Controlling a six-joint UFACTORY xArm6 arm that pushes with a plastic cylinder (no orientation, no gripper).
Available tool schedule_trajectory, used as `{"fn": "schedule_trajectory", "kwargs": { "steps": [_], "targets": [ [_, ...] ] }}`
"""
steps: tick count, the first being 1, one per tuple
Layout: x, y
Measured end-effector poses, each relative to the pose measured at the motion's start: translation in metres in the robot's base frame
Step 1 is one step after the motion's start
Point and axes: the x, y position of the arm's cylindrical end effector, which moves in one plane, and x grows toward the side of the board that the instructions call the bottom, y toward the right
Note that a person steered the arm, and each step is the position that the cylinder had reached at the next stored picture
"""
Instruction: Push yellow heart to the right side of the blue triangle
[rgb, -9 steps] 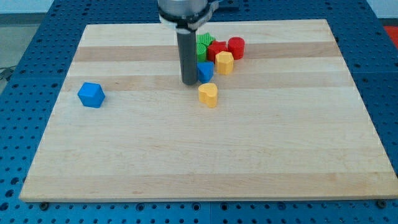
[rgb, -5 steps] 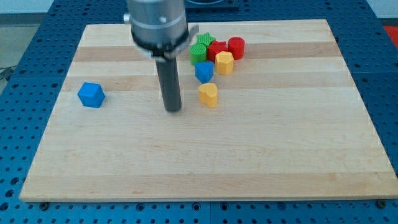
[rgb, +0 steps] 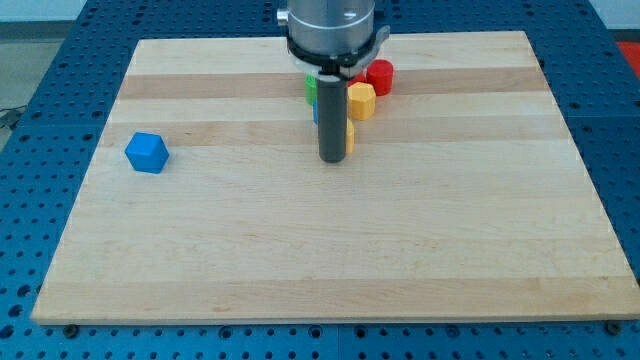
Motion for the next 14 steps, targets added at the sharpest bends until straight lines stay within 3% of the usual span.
{"fn": "schedule_trajectory", "kwargs": {
  "steps": [2,4,6,7,8,9,10,12,14],
  "targets": [
    [-0.059,0.0],
    [-0.059,0.0],
    [-0.023,-0.007],
    [0.024,-0.011],
    [0.06,0.035],
    [0.06,0.107],
    [0.056,0.127],
    [-0.008,0.062],
    [-0.037,-0.007]
  ]
}}
